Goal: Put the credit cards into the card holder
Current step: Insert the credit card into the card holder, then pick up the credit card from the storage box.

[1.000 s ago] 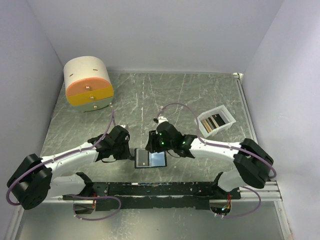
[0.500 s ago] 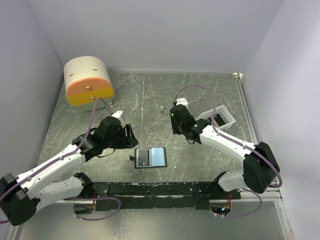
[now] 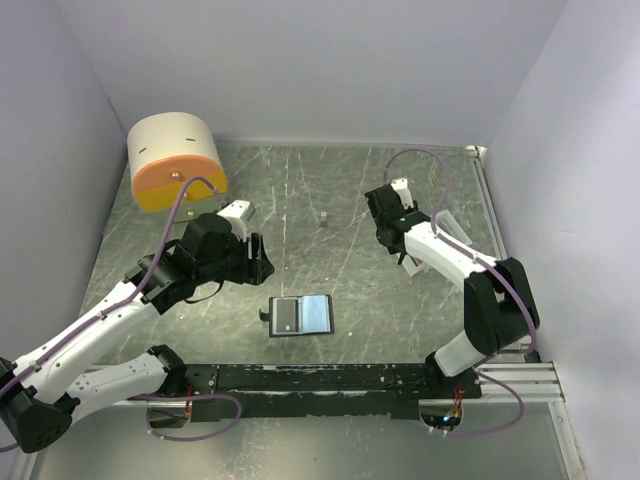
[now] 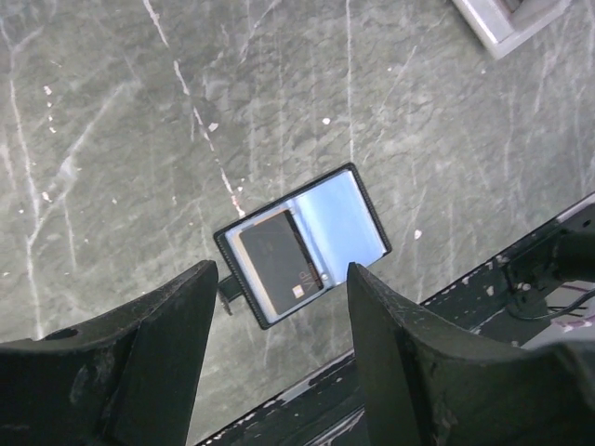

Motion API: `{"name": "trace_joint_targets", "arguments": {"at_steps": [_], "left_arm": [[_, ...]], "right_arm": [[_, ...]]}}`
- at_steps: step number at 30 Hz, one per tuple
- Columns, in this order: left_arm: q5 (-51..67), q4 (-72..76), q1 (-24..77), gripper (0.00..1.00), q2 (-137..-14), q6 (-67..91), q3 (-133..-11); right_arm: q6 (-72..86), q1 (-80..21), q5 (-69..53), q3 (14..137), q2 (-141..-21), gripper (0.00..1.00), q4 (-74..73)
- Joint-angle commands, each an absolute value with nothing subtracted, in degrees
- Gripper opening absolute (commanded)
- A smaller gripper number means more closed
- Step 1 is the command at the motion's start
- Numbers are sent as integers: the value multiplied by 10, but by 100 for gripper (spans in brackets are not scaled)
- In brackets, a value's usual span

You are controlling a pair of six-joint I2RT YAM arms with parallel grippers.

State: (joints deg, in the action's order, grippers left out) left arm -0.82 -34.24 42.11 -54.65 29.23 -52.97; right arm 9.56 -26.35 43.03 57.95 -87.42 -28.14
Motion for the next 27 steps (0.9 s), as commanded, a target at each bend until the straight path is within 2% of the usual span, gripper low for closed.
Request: {"name": "trace_joint_targets", "arguments": {"at_steps": [1, 13, 27], "left_arm": [[-33, -360, 421, 68, -542, 246, -518], [-23, -357, 421, 68, -540, 234, -511], [-33, -361, 421, 67, -537, 231, -512]], "right_arm": [[72, -232, 479, 612, -911, 32, -285], [63, -159, 445, 605, -960, 32, -226], [57, -115, 345, 591, -988, 43, -166]]}}
